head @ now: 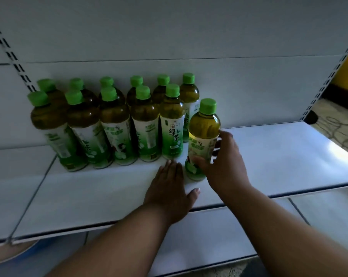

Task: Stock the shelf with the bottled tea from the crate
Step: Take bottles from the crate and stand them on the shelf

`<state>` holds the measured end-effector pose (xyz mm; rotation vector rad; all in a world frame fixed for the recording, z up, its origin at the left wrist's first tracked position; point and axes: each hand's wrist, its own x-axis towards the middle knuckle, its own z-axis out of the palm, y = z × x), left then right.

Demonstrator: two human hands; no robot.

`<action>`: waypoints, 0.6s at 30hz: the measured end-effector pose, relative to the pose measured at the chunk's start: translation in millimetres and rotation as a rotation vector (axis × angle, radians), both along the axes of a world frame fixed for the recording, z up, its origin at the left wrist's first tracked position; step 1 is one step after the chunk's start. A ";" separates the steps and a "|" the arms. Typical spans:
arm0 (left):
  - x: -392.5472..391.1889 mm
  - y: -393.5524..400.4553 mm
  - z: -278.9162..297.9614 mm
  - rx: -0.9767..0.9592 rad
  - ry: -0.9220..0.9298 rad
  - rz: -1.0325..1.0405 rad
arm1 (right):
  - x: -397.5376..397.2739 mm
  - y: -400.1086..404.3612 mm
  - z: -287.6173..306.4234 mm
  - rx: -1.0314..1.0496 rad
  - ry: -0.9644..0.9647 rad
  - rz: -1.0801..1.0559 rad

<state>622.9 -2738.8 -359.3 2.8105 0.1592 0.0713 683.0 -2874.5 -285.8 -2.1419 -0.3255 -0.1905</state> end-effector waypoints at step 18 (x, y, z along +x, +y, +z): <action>3.5 3.0 -2.2 -0.009 0.001 0.003 | 71.3 40.5 -2.6 -0.128 -0.024 -0.060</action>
